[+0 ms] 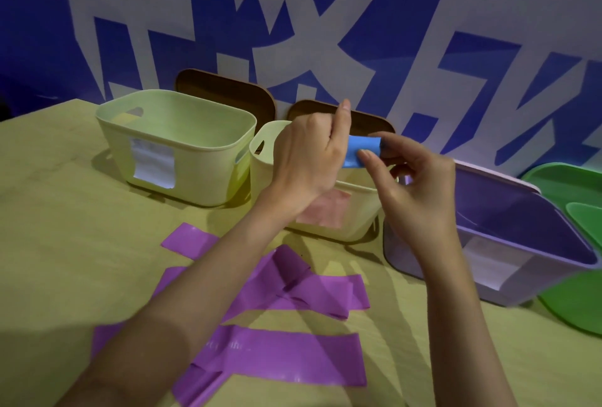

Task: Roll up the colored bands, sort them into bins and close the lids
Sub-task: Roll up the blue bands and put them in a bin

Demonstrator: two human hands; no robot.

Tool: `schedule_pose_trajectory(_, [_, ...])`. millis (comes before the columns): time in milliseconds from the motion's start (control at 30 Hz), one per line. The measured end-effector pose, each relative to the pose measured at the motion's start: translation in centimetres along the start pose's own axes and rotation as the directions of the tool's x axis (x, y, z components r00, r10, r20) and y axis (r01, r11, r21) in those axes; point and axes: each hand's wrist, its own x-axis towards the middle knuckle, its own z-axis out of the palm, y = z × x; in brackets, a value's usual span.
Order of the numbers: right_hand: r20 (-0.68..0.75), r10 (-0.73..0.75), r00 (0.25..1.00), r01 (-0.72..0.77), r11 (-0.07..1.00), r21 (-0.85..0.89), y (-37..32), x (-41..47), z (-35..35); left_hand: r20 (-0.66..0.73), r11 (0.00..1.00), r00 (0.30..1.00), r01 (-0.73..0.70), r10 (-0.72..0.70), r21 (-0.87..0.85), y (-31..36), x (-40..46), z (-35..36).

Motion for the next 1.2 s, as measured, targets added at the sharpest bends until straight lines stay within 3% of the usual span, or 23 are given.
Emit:
schedule_pose_trajectory(100, [0.024, -0.009, 1.000, 0.009, 1.000, -0.013, -0.7, -0.3, -0.8, 0.028, 1.000, 1.000, 0.013, -0.012, -0.025, 0.6, -0.4, -0.5])
schedule_pose_trajectory(233, [0.075, 0.000, 0.997, -0.002, 1.000, 0.025, -1.6, -1.1, -1.4, 0.032, 0.994, 0.996, -0.083, 0.081, 0.065, 1.0, -1.4, -1.5])
schedule_pose_trajectory(333, [0.124, 0.051, 0.991, -0.065, 0.991, 0.115, -2.6, -1.7, -1.6, -0.007, 0.986, 0.993, -0.117, 0.118, 0.117, 0.9, -2.0, -2.9])
schedule_pose_trajectory(467, [0.152, 0.125, 0.980, -0.163, 0.947, 0.277, -4.6, -3.3, -1.2, -0.036, 0.996, 0.999, -0.037, 0.040, 0.083, 1.2, -3.5, -4.7])
schedule_pose_trajectory(633, [0.170, 0.159, 0.973, -0.204, 0.934, 0.294, -6.4, -4.6, -1.5, 0.144, 0.984, 0.976, 0.172, -0.164, -0.045, 2.3, -5.0, -6.8])
schedule_pose_trajectory(733, [0.215, 0.170, 0.962, -0.219, 0.949, 0.226, -7.5, -5.0, -2.0, 0.363, 0.924, 0.885, 0.359, -0.291, -0.134, 2.9, -5.3, -8.2])
schedule_pose_trajectory(800, [0.259, 0.167, 0.951, -0.221, 0.955, 0.196, -8.2, -5.2, -2.3, 0.496, 0.878, 0.813, 0.441, -0.304, -0.185, 3.2, -5.6, -9.5])
schedule_pose_trajectory(967, [0.336, 0.148, 0.930, -0.198, 0.973, 0.120, -9.6, -6.0, -2.9, 0.679, 0.905, 0.719, 0.377, -0.150, -0.199, 3.2, -6.7, -12.7])
schedule_pose_trajectory(1200, [0.328, 0.184, 0.927, -0.223, 0.971, 0.085, -10.1, -6.3, -2.8, 0.678, 0.907, 0.735, 0.302, -0.025, -0.294, 1.4, -7.6, -16.4])
